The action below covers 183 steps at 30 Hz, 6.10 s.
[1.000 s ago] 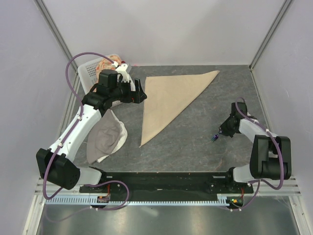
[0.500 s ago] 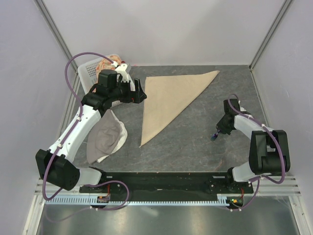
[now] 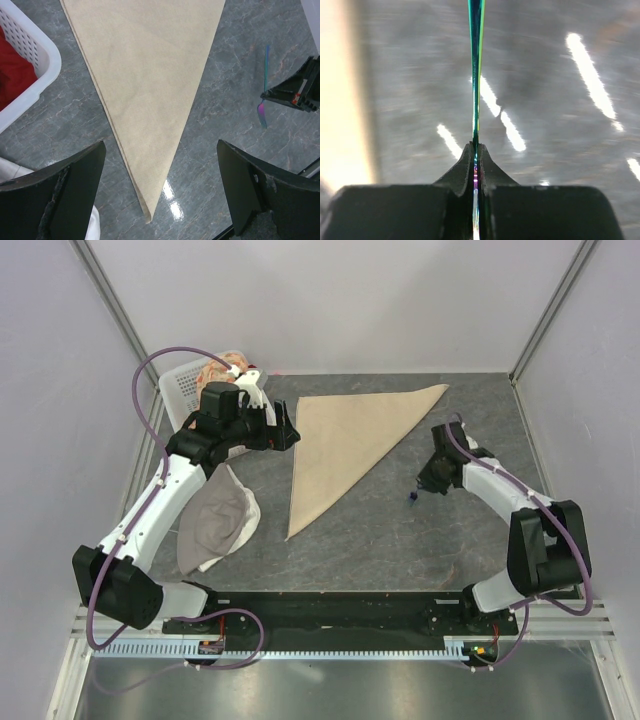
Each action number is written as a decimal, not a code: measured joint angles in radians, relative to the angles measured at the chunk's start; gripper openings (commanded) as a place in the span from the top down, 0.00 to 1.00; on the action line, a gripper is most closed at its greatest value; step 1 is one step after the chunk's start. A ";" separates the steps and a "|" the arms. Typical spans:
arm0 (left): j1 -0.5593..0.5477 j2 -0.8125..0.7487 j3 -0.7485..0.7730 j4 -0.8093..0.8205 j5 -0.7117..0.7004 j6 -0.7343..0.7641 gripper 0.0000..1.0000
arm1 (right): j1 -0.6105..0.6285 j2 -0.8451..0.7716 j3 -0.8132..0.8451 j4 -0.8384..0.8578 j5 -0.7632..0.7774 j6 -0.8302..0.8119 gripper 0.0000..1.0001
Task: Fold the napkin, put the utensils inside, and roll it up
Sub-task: Grab a utensil with the right arm, then place the utensil onto the napkin, then fold the napkin
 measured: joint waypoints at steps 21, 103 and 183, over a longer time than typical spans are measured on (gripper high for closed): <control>0.000 -0.003 0.000 0.000 -0.001 -0.003 0.00 | 0.276 0.524 0.531 0.178 0.028 0.250 1.00; 0.000 0.035 -0.003 0.001 -0.035 -0.002 0.00 | -0.303 0.842 0.723 0.676 -0.270 -0.027 0.38; 0.002 0.111 -0.004 0.008 -0.028 -0.002 0.00 | -0.372 1.089 1.032 0.763 -0.355 0.009 0.33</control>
